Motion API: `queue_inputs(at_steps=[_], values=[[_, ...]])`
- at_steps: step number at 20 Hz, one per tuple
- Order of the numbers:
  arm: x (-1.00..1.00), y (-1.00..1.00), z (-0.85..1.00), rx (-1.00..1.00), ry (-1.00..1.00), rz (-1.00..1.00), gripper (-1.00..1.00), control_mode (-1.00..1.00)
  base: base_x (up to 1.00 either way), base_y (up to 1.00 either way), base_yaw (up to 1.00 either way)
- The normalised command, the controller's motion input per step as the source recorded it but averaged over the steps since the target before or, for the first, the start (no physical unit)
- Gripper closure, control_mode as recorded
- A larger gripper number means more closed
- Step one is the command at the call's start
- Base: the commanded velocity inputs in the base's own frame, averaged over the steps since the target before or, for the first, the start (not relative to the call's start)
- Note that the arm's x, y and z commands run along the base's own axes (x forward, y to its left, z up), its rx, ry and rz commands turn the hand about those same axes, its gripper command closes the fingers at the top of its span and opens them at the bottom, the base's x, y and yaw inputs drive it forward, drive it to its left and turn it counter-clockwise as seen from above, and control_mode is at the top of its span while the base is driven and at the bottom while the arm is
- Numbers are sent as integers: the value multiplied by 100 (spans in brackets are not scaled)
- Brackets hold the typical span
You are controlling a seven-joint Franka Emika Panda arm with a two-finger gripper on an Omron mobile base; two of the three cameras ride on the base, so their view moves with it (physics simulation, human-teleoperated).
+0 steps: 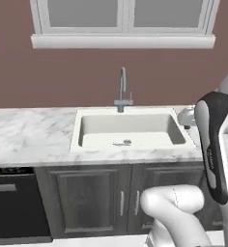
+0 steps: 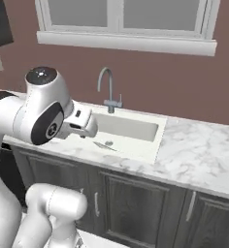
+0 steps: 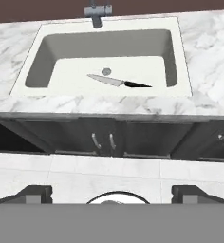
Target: Move the cutting board and knife to the sink. Then move spray from the cabinet to the counter.
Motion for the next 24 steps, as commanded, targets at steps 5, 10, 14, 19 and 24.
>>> queue_inputs(at_steps=[5,10,14,19,24], values=[[0,0,0,0,0,0,-100,100,-18,16,93],[0,0,0,0,0,0,-100,100,-6,17,92],[0,0,0,0,0,0,-100,100,1,20,84],[0,0,0,0,0,0,-100,100,36,47,64],[0,0,0,0,0,0,-100,100,96,56,33]])
